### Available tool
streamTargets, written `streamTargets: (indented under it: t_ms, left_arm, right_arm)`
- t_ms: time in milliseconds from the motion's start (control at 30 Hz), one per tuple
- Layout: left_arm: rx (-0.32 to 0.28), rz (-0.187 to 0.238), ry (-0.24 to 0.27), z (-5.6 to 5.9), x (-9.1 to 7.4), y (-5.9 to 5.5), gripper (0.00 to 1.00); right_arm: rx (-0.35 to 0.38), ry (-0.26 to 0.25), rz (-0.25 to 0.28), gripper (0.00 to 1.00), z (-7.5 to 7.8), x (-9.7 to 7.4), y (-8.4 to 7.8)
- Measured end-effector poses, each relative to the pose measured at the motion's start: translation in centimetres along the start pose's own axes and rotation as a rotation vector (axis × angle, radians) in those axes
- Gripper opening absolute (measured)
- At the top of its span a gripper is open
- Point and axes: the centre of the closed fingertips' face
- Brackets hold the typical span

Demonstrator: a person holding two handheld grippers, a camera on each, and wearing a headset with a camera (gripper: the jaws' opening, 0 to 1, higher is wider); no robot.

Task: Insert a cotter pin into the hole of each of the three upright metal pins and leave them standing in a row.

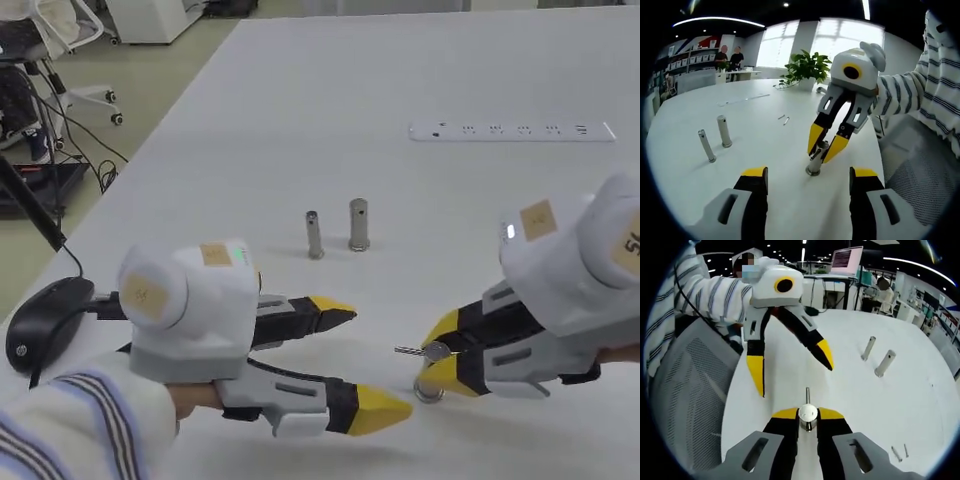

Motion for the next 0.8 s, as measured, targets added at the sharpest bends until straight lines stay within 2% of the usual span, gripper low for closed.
streamTargets:
  t_ms: [233, 467, 800]
  left_arm:
    - [-0.024, -0.003, 0.027, -0.4, -0.5, -0.6, 0.73]
    - [-0.039, -0.004, 0.05, -0.6, -0.9, -0.9, 0.74]
    - [-0.045, -0.004, 0.063, -1.0, -1.0, -1.1, 0.74]
  right_arm:
    - [-0.045, 0.019, -0.002, 0.13, 1.2, 0.4, 0.7]
    - [-0.074, 0.023, -0.008, 0.13, 2.2, 0.7, 1.0]
    - [-0.065, 0.042, -0.013, 0.13, 2.3, 1.0, 0.8]
Point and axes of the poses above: the centre of the closed fingertips' face, and the gripper's own axes: x roughly forward along the fingers, z roughly to its right, y roughly out of its top, and after that the axes turned 5 degrees about -y, right-handed
